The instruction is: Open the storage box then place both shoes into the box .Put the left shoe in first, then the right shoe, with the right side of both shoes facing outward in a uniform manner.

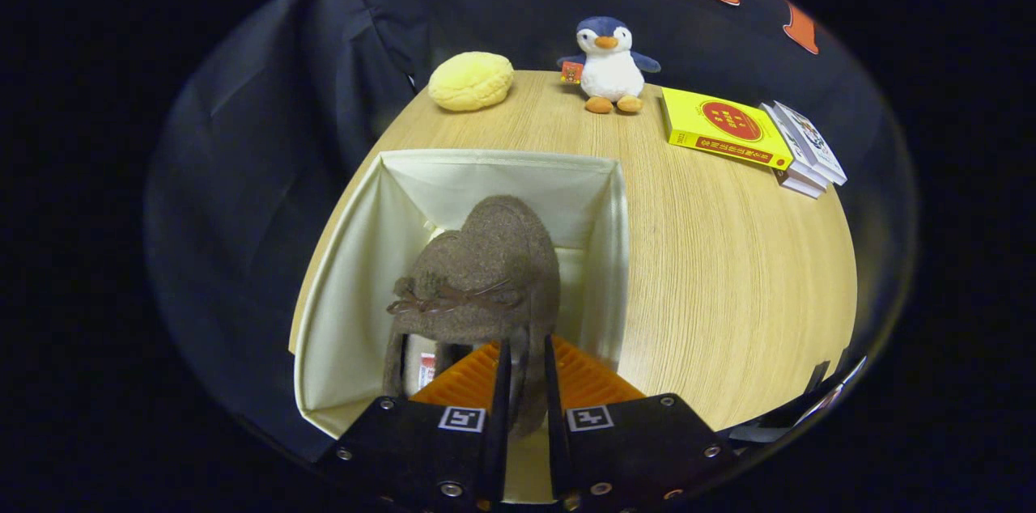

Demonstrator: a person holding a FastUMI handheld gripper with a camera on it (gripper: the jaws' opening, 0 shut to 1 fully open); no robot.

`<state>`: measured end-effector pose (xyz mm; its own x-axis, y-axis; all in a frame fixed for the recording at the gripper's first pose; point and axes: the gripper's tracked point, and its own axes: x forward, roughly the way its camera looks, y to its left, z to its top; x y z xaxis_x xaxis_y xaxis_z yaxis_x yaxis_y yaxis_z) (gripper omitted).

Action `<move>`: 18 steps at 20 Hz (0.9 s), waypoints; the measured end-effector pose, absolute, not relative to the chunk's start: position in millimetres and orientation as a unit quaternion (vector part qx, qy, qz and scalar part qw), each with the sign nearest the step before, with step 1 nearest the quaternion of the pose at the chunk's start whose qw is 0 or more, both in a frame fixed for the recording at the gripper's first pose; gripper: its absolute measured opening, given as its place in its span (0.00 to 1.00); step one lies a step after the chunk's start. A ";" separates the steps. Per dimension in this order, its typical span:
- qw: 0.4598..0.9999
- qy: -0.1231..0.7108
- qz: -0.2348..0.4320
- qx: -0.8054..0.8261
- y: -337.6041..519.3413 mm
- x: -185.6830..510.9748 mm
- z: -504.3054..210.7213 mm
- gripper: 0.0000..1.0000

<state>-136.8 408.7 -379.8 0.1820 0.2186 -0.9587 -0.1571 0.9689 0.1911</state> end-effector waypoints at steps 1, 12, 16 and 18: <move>0.776 0.616 0.132 0.042 407.8 -132.1 -365.7 0.27; 0.918 0.370 0.104 0.094 264.5 -26.6 -206.0 0.48; 0.951 0.282 0.085 0.095 203.1 -5.8 -151.4 0.54; 0.963 0.242 0.077 0.088 174.2 -2.5 -132.2 0.59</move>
<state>-2.5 174.2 -132.2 0.8707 0.1904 -0.4534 -0.1049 0.9727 0.2070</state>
